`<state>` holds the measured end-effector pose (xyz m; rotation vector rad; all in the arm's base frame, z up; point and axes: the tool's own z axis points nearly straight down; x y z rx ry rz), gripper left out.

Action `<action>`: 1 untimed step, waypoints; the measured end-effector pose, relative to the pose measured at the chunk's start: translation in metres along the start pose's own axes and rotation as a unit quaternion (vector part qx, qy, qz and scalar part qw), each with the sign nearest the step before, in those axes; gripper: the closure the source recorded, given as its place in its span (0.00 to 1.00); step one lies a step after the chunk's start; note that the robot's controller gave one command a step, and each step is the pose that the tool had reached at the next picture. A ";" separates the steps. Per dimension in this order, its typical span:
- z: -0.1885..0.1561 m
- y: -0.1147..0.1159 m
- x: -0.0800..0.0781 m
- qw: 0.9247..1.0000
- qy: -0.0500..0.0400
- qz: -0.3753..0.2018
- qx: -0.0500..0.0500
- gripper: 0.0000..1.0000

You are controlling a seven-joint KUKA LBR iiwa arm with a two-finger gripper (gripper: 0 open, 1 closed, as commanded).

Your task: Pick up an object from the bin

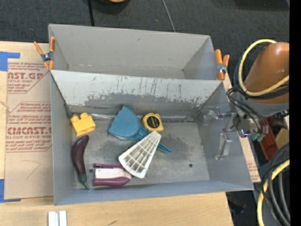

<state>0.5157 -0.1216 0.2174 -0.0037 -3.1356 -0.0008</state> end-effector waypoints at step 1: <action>-0.005 0.001 -0.001 1.000 -0.004 -0.001 0.001 0.00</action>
Offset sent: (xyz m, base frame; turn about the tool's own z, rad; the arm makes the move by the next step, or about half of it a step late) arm -0.0120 0.0876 -0.0685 -0.4400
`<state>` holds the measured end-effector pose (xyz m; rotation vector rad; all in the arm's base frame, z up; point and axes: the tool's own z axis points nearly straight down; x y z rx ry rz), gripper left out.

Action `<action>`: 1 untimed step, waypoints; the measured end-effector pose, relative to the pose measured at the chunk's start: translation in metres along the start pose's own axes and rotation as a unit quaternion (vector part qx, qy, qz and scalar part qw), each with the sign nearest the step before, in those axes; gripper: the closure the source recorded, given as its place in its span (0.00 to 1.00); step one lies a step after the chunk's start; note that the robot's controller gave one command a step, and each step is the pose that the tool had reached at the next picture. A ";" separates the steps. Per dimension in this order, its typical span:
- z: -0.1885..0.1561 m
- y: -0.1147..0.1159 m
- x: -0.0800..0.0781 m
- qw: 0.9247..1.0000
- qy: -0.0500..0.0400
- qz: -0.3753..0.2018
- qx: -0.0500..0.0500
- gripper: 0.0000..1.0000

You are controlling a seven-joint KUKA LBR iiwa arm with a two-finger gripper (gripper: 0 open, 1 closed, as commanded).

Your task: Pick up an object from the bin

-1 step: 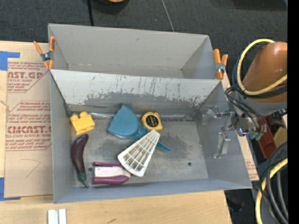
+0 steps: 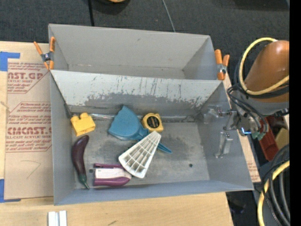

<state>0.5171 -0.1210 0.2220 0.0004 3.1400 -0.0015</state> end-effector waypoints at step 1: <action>0.011 0.013 0.001 0.999 -0.003 -0.037 0.002 0.00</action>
Offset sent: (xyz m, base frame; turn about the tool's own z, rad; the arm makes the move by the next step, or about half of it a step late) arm 0.0676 0.0150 -0.1446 -0.4027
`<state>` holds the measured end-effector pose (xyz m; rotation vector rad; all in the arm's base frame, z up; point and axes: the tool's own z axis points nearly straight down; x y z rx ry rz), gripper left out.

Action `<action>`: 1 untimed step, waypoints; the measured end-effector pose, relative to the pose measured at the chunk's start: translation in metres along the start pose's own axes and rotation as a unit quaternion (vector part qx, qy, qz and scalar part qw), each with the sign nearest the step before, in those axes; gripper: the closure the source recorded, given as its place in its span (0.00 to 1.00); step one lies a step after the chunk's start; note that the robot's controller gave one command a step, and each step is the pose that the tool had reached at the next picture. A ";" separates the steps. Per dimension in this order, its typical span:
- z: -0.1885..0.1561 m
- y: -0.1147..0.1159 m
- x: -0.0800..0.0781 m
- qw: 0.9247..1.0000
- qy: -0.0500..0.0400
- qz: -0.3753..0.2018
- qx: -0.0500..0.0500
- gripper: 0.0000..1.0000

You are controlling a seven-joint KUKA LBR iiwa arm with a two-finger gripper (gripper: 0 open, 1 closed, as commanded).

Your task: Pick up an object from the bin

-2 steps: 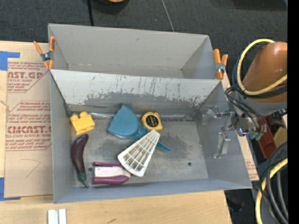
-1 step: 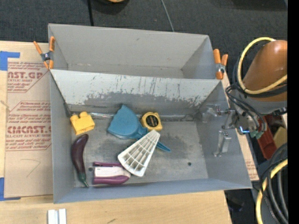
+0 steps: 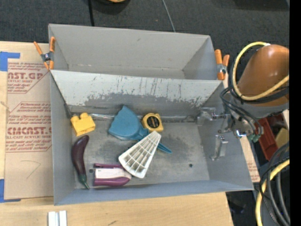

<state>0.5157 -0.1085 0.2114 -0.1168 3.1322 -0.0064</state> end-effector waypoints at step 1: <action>0.051 0.016 -0.024 0.993 -0.001 -0.119 -0.002 0.00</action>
Offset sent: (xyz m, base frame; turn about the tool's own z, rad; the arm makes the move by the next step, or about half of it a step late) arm 0.0328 0.0355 -0.1414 -0.1683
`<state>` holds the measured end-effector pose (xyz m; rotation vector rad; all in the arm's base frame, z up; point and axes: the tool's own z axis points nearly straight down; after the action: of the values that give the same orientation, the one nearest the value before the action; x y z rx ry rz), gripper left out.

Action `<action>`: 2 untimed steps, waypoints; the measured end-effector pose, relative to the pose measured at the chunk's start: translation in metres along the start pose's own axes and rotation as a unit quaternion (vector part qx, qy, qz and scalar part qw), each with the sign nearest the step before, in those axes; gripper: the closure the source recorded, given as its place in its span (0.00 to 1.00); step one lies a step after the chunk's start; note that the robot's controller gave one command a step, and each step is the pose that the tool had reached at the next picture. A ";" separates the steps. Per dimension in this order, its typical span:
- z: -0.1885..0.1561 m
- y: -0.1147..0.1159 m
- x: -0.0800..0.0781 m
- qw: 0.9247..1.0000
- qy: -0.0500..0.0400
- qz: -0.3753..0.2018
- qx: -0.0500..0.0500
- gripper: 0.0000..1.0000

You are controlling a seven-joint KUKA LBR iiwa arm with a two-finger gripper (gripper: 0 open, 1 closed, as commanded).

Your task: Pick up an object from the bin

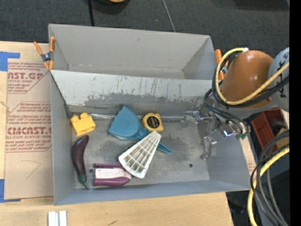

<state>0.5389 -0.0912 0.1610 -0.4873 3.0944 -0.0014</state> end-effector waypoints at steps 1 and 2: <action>0.062 0.006 -0.010 1.000 0.000 0.019 0.002 0.00; 0.085 0.043 -0.037 1.000 0.003 -0.010 0.000 0.00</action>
Offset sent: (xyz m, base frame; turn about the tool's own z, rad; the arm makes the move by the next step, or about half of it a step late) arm 0.0433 0.1012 -0.0910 -0.1954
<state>0.5614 -0.0390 0.0766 -0.5190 3.0956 -0.0043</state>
